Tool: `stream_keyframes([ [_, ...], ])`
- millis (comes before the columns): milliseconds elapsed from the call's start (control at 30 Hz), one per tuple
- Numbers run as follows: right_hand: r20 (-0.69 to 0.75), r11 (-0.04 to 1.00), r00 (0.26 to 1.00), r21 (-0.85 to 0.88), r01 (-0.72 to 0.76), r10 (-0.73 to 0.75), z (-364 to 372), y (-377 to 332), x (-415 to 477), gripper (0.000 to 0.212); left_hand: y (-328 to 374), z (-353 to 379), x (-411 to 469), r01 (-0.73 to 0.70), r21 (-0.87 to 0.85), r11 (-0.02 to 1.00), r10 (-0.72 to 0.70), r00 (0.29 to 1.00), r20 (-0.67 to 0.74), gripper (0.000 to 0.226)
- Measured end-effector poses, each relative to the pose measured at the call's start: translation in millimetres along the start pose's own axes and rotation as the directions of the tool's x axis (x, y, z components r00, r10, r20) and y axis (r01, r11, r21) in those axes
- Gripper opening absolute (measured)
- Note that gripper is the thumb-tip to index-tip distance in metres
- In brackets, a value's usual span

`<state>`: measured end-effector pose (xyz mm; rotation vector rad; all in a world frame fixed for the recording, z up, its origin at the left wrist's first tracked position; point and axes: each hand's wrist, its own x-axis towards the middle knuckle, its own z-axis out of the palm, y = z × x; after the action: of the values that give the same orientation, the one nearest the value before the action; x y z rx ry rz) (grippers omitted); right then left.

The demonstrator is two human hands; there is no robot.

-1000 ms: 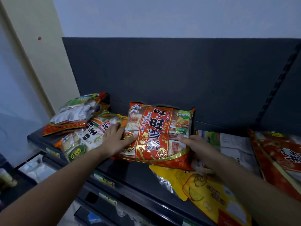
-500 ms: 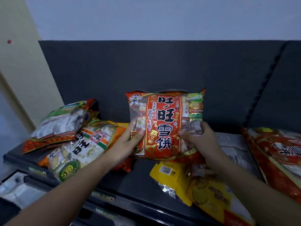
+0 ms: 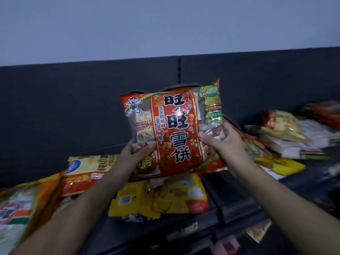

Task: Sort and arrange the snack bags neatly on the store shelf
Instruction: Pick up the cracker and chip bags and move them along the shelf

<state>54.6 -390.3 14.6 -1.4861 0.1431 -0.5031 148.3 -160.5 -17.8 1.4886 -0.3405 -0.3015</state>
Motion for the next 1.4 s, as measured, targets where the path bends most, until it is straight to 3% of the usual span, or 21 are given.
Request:
stream_keyframes([
  [100, -0.112, 0.998, 0.993, 0.046, -0.038, 0.043, -48.3, -3.8, -15.1, 0.042, -4.2, 54.5, 10.4, 0.003, 0.003, 1.0, -0.003, 1.0, 0.028, 0.072],
  [267, -0.271, 0.995, 0.959, 0.062, -0.072, 0.086, -132.8, -14.1, -38.0, 0.05, -11.9, 145.5, 25.4, -0.022, -0.018, 1.0, 0.025, 0.978, 0.206, 0.07],
  [367, -0.366, 0.996, 0.926, 0.049, -0.08, 0.093, -187.9, -18.3, -50.2, 0.05, -16.0, 207.7, 36.7, -0.059, 0.02, 0.998, 0.05, 0.953, 0.298, 0.019],
  [433, -0.418, 0.995, 0.903, 0.045, -0.091, 0.101, -227.6, -22.8, -55.1, 0.049, -17.6, 252.0, 42.9, -0.065, 0.046, 0.997, 0.046, 0.94, 0.339, 0.012],
  [567, -0.484, 0.995, 0.87, 0.022, -0.097, 0.096, -312.6, -35.8, -58.4, 0.061, -19.6, 348.4, 60.3, -0.046, 0.044, 0.998, 0.022, 0.902, 0.432, 0.012],
  [700, -0.557, 0.992, 0.821, 0.042, -0.12, 0.123, -395.3, -47.8, -58.6, 0.054, -18.9, 443.4, 80.9, -0.017, 0.057, 0.998, -0.017, 0.837, 0.547, 0.023],
  [867, -0.625, 0.979, 0.754, 0.11, -0.174, 0.205, -479.2, -46.4, -54.9, 0.053, -23.0, 536.8, 103.7, 0.088, 0.14, 0.986, -0.158, 0.746, 0.646, 0.065],
  [933, -0.651, 0.973, 0.724, 0.126, -0.194, 0.228, -506.6, -42.0, -48.8, 0.051, -28.7, 565.9, 114.4, 0.102, 0.19, 0.976, -0.204, 0.72, 0.663, 0.063],
  [1067, -0.669, 0.966, 0.699, 0.139, -0.216, 0.253, -555.4, -32.9, -27.5, 0.055, -35.7, 615.3, 140.7, 0.101, 0.224, 0.969, -0.234, 0.652, 0.721, 0.03],
  [1167, -0.674, 0.963, 0.691, 0.136, -0.231, 0.261, -588.8, -31.5, -2.7, 0.054, -37.5, 650.2, 173.1, 0.07, 0.255, 0.965, -0.246, 0.59, 0.769, 0.049],
  [1267, -0.677, 0.961, 0.686, 0.13, -0.246, 0.267, -626.7, -34.8, 34.3, 0.052, -39.2, 690.4, 214.7, 0.076, 0.295, 0.952, -0.28, 0.6, 0.749, 0.078],
  [1400, -0.681, 0.956, 0.679, 0.115, -0.268, 0.272, -674.2, -37.1, 83.1, 0.051, -35.4, 739.9, 265.7, 0.086, 0.293, 0.952, -0.286, 0.588, 0.757, 0.074],
])
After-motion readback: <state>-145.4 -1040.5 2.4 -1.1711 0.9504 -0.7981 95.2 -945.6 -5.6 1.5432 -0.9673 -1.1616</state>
